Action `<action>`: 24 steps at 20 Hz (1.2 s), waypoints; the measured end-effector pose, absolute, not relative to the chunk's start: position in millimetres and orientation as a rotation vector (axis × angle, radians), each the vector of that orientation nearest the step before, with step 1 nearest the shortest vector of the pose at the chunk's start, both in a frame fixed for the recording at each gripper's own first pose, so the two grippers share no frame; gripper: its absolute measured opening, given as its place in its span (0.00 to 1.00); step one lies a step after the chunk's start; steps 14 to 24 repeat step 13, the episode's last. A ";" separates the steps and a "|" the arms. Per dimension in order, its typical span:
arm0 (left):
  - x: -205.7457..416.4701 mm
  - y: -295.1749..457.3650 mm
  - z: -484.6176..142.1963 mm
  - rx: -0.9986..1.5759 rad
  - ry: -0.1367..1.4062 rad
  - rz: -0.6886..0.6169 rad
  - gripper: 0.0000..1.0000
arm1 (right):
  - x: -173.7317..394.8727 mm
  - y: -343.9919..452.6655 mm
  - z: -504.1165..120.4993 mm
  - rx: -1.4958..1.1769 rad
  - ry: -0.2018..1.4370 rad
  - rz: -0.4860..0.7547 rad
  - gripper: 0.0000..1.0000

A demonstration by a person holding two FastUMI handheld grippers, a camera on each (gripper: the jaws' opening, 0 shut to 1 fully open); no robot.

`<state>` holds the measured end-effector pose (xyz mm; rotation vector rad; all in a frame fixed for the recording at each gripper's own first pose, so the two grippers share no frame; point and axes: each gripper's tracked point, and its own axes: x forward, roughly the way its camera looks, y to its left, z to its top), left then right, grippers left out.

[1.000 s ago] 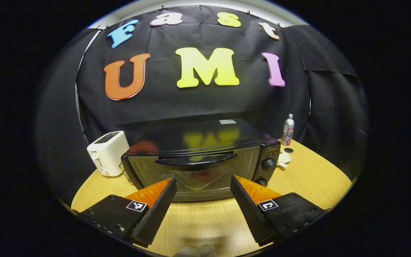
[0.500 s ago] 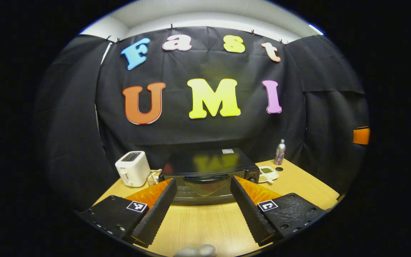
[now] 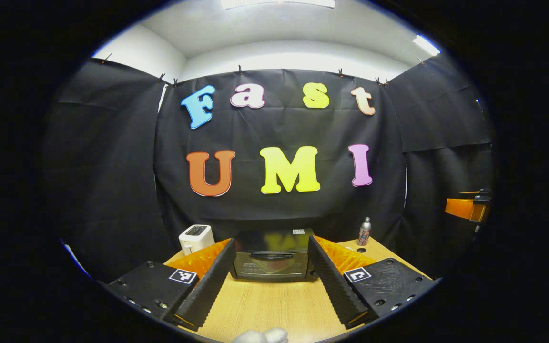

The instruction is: Open the electric oven with the left hand, put the food in, and close the electric oven.

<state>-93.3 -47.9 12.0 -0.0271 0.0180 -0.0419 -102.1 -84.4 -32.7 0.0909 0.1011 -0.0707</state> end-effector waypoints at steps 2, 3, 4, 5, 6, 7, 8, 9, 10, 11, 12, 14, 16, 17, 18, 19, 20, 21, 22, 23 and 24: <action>-105.5 -50.4 15.7 -0.012 0.008 -0.019 0.96 | -109.7 -93.1 -34.6 0.097 0.105 -0.075 0.96; -109.7 -53.7 16.9 -0.020 0.005 -0.020 0.96 | -112.4 -95.5 -33.6 0.105 0.100 -0.074 0.96; -112.7 -59.9 18.2 -0.029 0.004 -0.025 0.96 | -115.1 -97.2 -31.7 0.114 0.094 -0.070 0.96; -115.0 -62.6 19.0 -0.037 0.004 -0.025 0.96 | -116.9 -98.8 -31.3 0.121 0.088 -0.069 0.96; -118.0 -63.0 19.2 -0.039 0.006 -0.021 0.96 | -118.6 -99.3 -29.4 0.121 0.085 -0.065 0.96; -118.9 -63.0 18.9 -0.038 0.009 -0.017 0.96 | -119.3 -98.6 -27.9 0.118 0.079 -0.061 0.96; -120.7 -64.7 19.7 -0.038 0.010 -0.019 0.96 | -119.4 -98.1 -24.8 0.112 0.072 -0.060 0.96; -121.4 -66.8 21.8 -0.037 0.008 -0.020 0.96 | -119.7 -97.4 -22.0 0.106 0.064 -0.058 1.00; -120.0 -68.1 25.1 -0.034 0.001 -0.027 0.96 | -119.9 -95.8 -19.5 0.102 0.061 -0.055 0.96; -118.9 -69.0 27.6 -0.031 -0.002 -0.031 0.96 | -119.9 -94.5 -19.2 0.099 0.057 -0.052 0.96; -119.1 -69.9 29.0 -0.030 -0.005 -0.037 0.96 | -119.4 -92.8 -17.9 0.098 0.054 -0.050 0.96; -117.2 -72.1 30.6 -0.031 -0.008 -0.046 0.96 | -118.8 -90.8 -16.6 0.098 0.053 -0.045 0.96; -117.2 -72.1 30.6 -0.031 -0.008 -0.046 0.96 | -118.8 -90.8 -16.6 0.098 0.053 -0.045 0.96; -117.2 -72.1 30.6 -0.031 -0.008 -0.046 0.96 | -118.8 -90.8 -16.6 0.098 0.053 -0.045 0.96; -117.2 -72.1 30.6 -0.031 -0.008 -0.046 0.96 | -118.8 -90.8 -16.6 0.098 0.053 -0.045 0.96; -117.2 -72.1 30.6 -0.031 -0.008 -0.046 0.96 | -118.8 -90.8 -16.6 0.098 0.053 -0.045 0.96; -117.2 -72.1 30.6 -0.031 -0.008 -0.046 0.96 | -118.8 -90.8 -16.6 0.098 0.053 -0.045 0.96; -117.2 -72.1 30.6 -0.031 -0.008 -0.046 0.96 | -118.8 -90.8 -16.6 0.098 0.053 -0.045 0.96; -117.2 -72.1 30.6 -0.031 -0.008 -0.046 0.96 | -118.8 -90.8 -16.6 0.098 0.053 -0.045 0.96; -117.2 -72.1 30.6 -0.031 -0.008 -0.046 0.96 | -118.8 -90.8 -16.6 0.098 0.053 -0.045 0.96; -117.2 -72.1 30.6 -0.031 -0.008 -0.046 0.96 | -118.8 -90.8 -16.6 0.098 0.053 -0.045 0.96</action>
